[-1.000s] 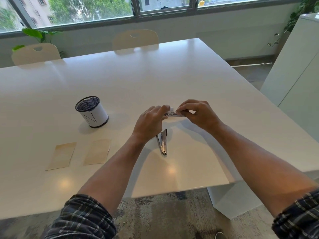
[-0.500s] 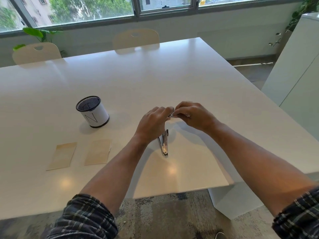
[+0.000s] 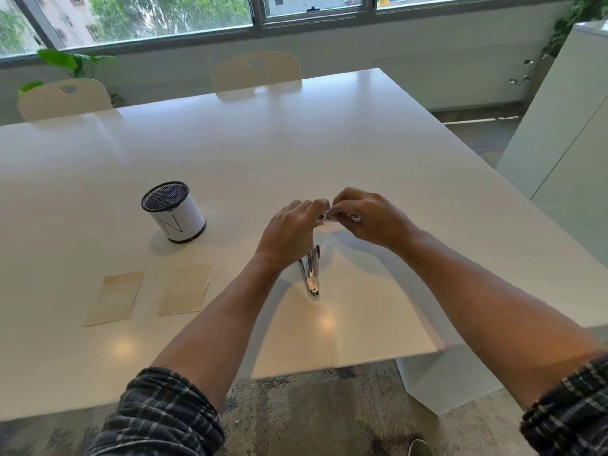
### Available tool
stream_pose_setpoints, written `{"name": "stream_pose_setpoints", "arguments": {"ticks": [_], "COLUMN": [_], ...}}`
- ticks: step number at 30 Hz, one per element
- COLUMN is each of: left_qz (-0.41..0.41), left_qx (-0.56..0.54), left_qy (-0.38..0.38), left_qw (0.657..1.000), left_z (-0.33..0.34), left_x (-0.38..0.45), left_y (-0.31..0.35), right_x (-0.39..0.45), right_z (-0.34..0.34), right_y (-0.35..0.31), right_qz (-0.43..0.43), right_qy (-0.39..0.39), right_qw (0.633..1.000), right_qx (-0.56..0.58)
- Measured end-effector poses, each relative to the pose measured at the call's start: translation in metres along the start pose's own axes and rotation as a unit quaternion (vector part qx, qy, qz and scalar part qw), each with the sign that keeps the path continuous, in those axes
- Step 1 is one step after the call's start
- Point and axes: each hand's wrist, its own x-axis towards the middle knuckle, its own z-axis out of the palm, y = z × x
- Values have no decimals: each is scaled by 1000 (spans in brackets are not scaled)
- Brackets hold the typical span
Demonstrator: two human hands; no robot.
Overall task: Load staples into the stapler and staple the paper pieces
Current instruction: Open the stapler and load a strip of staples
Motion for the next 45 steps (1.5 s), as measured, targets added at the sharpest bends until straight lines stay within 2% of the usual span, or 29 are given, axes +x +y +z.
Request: {"name": "stream_pose_setpoints", "arguments": {"ticks": [9,16,27,45], "left_qz": [12,9,18,-7], "left_qx": [-2,-3,0,-12], "left_qy": [-7,1,-10,10], "left_qw": [1000,1000,1000,1000], "left_z": [-1,-5,-5,-3], "left_x": [1,3,1,2], "left_y": [1,1,3,1], "right_x": [2,0,2,-10], "right_z": [-5,-6,-9,-12], "right_y": [3,0,1,16], "right_qz": [-40,1,-52,37], "right_qy": [-39,2,-62,15], "right_qw": [998,1000,996,999], "right_qx": [-39,-15,-46,31]}}
